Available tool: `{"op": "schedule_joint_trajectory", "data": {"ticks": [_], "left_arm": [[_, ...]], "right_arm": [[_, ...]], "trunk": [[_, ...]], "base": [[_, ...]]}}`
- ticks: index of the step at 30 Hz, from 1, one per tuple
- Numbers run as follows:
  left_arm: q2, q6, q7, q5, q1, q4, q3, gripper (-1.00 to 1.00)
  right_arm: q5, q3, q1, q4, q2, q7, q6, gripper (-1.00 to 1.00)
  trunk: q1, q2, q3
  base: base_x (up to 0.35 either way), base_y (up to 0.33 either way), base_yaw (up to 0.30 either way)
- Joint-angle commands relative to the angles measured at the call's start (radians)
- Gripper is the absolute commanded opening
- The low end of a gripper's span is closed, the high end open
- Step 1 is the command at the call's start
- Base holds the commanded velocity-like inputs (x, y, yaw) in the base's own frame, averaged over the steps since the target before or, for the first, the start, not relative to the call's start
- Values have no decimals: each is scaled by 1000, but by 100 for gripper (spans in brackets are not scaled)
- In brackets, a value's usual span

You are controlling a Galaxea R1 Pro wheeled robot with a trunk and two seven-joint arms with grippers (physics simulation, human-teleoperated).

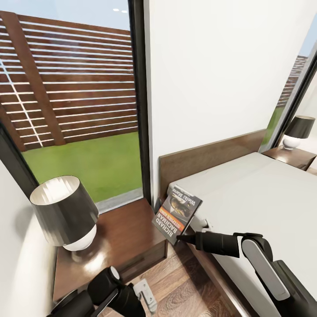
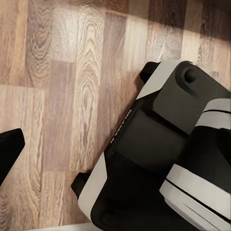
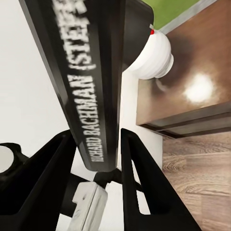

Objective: In the bedroom, move the book from the bed onto either nightstand, and place the two sandals side by side next to the bed.

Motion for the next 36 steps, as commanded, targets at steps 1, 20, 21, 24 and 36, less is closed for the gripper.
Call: {"op": "schedule_joint_trajectory", "data": {"ticks": [1, 20, 21, 24, 36], "left_arm": [[2, 4, -17, -4, -1, -18, -1, 100], [27, 6, -418, -7, -1, -149, 165, 100], [31, 5, -435, -7, -1, -150, 171, 100], [38, 5, -477, -7, -1, -151, 184, 100], [45, 3, -539, -7, -1, -153, 263, 100]], "right_arm": [[8, 1, -1, 0, -1, 10, 1, -100], [40, 1, -2, 41, 2, 9, -2, -100], [42, 2, -2, 42, 3, 9, -2, -100], [49, 2, -2, 45, 10, 9, -4, -100], [83, 2, -2, 56, 24, 10, -5, -100]], "trunk": [[0, -1, -1], [0, -1, -1], [0, -1, -1], [0, -1, -1], [0, -1, -1]], "base": [[0, 0, 0], [0, 0, 0], [0, 0, 0], [0, 0, 0], [0, 0, 0]]}}
